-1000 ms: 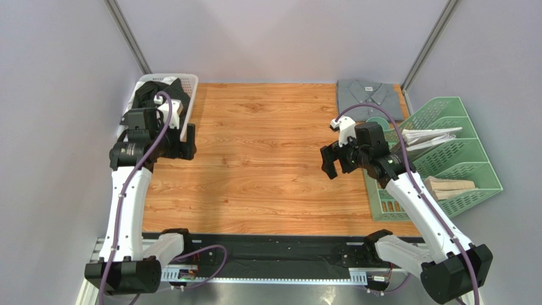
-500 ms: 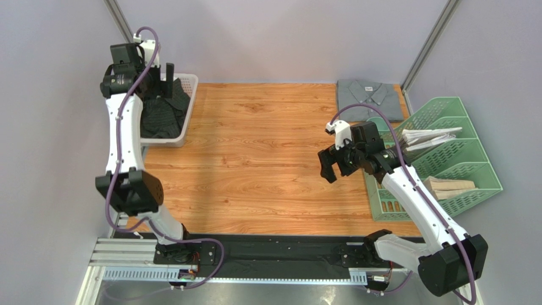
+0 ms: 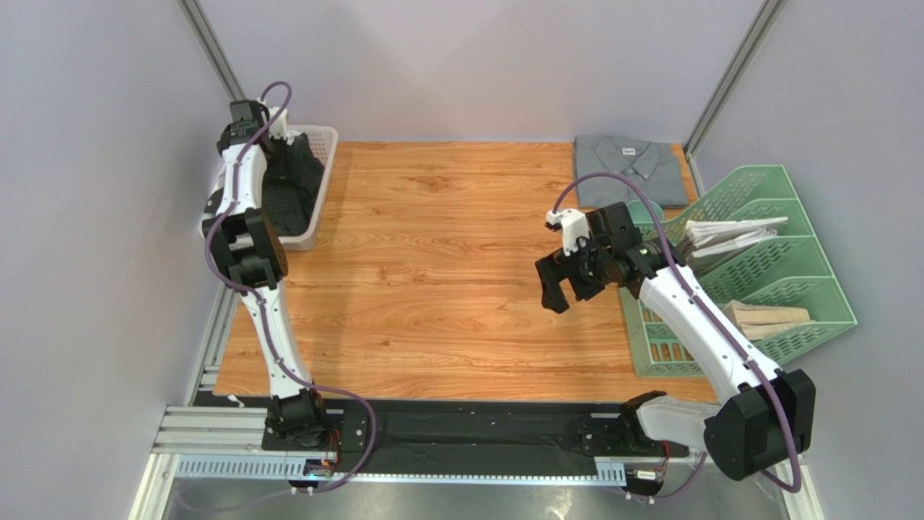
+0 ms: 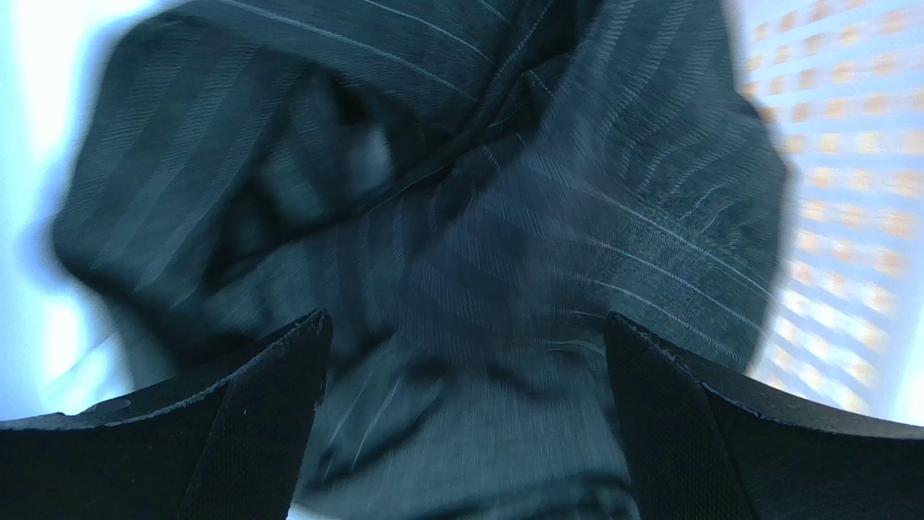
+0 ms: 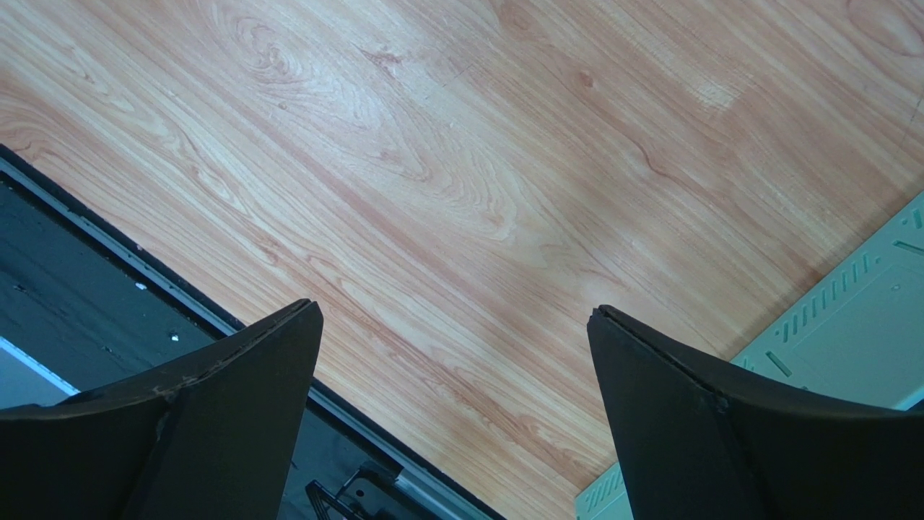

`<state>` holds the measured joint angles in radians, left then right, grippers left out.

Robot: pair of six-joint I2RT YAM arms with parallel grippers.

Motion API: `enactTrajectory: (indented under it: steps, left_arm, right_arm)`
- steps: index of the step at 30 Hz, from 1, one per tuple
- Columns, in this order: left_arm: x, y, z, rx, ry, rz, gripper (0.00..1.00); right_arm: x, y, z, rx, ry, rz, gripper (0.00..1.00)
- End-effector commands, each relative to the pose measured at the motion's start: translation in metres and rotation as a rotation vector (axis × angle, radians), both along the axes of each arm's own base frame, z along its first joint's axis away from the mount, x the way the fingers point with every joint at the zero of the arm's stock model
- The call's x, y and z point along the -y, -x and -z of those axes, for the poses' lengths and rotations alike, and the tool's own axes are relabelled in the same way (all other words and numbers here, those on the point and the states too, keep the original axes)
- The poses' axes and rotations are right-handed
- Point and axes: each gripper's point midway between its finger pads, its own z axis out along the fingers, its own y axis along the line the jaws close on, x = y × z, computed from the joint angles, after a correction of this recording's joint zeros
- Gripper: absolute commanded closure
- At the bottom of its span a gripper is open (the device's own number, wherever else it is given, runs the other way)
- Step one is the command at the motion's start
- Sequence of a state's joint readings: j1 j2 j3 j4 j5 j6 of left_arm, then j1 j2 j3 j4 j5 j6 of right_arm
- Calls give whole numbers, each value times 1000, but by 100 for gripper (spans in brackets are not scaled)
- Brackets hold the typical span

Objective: Fold and stack the long sleeve shirts
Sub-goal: Grab the shirt from the pile

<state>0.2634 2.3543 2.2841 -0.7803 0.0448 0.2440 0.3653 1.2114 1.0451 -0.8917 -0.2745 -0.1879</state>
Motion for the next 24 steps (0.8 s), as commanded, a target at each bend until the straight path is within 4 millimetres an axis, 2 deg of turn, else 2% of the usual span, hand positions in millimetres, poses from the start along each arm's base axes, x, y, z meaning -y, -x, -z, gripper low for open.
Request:
enactTrajectory:
  steps: [1,3,6,7,8,9,10,11,13,14,16,17,19,20,22,24]
  left_arm:
    - [-13,-16,14,2,-50,22,1]
    - [-15,-16,32,-26,-46,9,1]
    - [-14,-14,48,-62,-38,12,11]
    - [-12,-13,51,-70,-29,26,35]
    - [-8,-9,51,-86,-16,47,53]
    - [-5,-9,46,-82,-7,53,100]
    - [-6,-8,38,-71,-12,44,100]
    - [-7,-6,12,-35,-18,37,100]
    - [0,-6,-26,40,3,46,100]
    - [2,-4,-77,140,-15,48,100]
    - [9,0,-131,254,-21,59,100]
    - [11,9,-185,368,-38,47,100]
    - [17,20,-234,476,-50,45,100]
    - [24,33,-276,570,-52,48,100]
    - [35,45,-308,640,-32,71,100]
    - [54,57,-316,633,60,108,100]
  right_arm:
    - [-3,-2,-14,25,-24,-12,0]
    - [-2,-1,-12,27,-20,-11,0]
    - [0,-1,-6,20,-13,-8,0]
    - [-1,-1,-6,20,-13,-8,0]
    - [-1,-1,-6,20,-13,-9,0]
    - [-1,-2,-6,21,-13,-7,0]
    - [-1,-2,-7,22,-14,-7,0]
    - [-2,-3,-9,26,-17,-8,0]
    - [-2,-2,-11,31,-22,-11,0]
    - [-2,-2,-12,34,-22,-8,0]
    - [-2,-2,-15,41,-28,-9,0]
    - [-2,-1,-16,44,-29,-9,0]
    - [-3,-1,-16,46,-34,-13,0]
    - [-3,-1,-17,48,-34,-13,0]
    - [-3,-1,-18,52,-36,-14,0]
    - [-4,-2,-21,60,-41,-17,0]
